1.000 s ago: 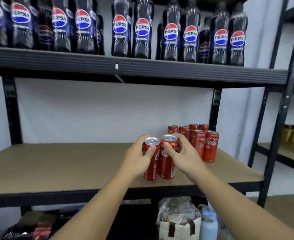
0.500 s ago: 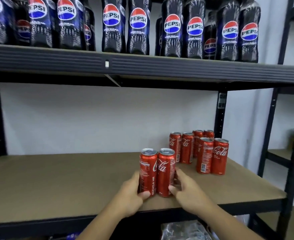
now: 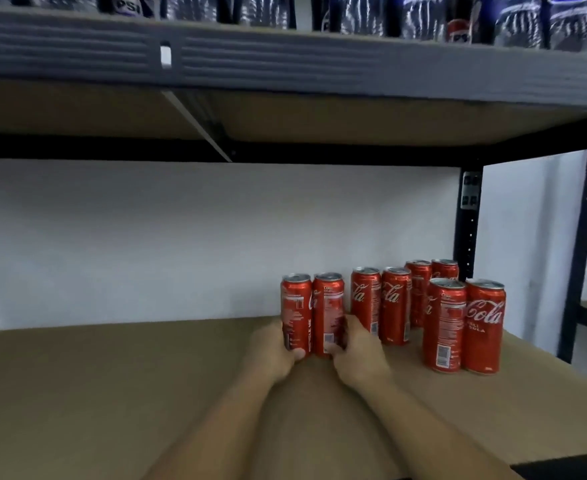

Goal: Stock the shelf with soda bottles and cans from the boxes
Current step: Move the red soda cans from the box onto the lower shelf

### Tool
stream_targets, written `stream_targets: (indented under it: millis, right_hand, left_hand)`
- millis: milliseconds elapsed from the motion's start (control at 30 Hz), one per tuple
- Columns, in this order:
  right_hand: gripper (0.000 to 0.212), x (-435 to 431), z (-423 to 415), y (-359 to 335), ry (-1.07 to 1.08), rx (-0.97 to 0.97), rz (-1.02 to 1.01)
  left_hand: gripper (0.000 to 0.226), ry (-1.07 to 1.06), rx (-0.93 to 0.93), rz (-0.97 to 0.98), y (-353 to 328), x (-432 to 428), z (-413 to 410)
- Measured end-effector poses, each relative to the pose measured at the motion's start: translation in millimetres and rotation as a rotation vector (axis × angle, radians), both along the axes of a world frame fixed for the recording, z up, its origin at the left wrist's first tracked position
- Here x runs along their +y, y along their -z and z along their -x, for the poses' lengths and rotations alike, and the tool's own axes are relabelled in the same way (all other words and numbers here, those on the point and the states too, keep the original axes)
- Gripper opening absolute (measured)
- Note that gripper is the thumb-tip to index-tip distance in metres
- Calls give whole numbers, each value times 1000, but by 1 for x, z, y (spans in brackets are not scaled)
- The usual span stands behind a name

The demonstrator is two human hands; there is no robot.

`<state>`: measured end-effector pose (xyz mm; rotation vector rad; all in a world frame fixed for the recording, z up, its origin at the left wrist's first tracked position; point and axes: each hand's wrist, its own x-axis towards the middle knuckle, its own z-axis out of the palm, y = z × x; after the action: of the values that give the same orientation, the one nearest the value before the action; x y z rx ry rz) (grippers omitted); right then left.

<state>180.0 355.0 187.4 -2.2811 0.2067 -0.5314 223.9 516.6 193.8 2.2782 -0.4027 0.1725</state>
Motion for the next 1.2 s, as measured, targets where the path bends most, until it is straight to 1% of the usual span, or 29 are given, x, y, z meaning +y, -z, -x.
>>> stream_targets:
  millis: [100, 133, 200, 300, 367, 467, 567, 600, 700, 833, 967, 1200]
  right_hand:
    - [55, 1, -19, 4, 55, -36, 48]
    - [54, 1, -21, 6, 61, -63, 41]
    - [43, -2, -24, 10, 70, -107, 30]
    - [24, -4, -24, 13, 79, -119, 88]
    - [18, -4, -23, 14, 85, -123, 104]
    - [15, -4, -22, 14, 97, -114, 123]
    - [3, -3, -23, 12, 111, -92, 155]
    - [5, -3, -23, 11, 113, -80, 183]
    - [20, -3, -26, 11, 103, -49, 240]
    - [26, -4, -29, 13, 84, -7, 278]
    - [30, -4, -32, 16, 59, 15, 339]
    - [36, -4, -36, 18, 30, 74, 397]
  left_hand:
    - [47, -40, -39, 19, 7, -7, -22]
    - [45, -49, -60, 32, 10, -8, -27]
    - [44, -58, -102, 74, 14, -10, -32]
    - [41, -96, -139, 142, 15, -7, -30]
    - [34, -107, -179, 152, 15, -6, -27]
    - [18, -47, -207, 170, 17, 0, -28]
    - [5, 31, -224, 108, 18, 5, -28]
    - [4, 52, -232, 80, 18, 6, -28]
    - [13, 78, -222, 3, 18, 4, -29]
    - [33, 95, -174, -74, 18, 3, -29]
    - [36, 111, -180, -145, 18, 1, -31]
    - [52, 61, -157, -306, 17, -1, -33]
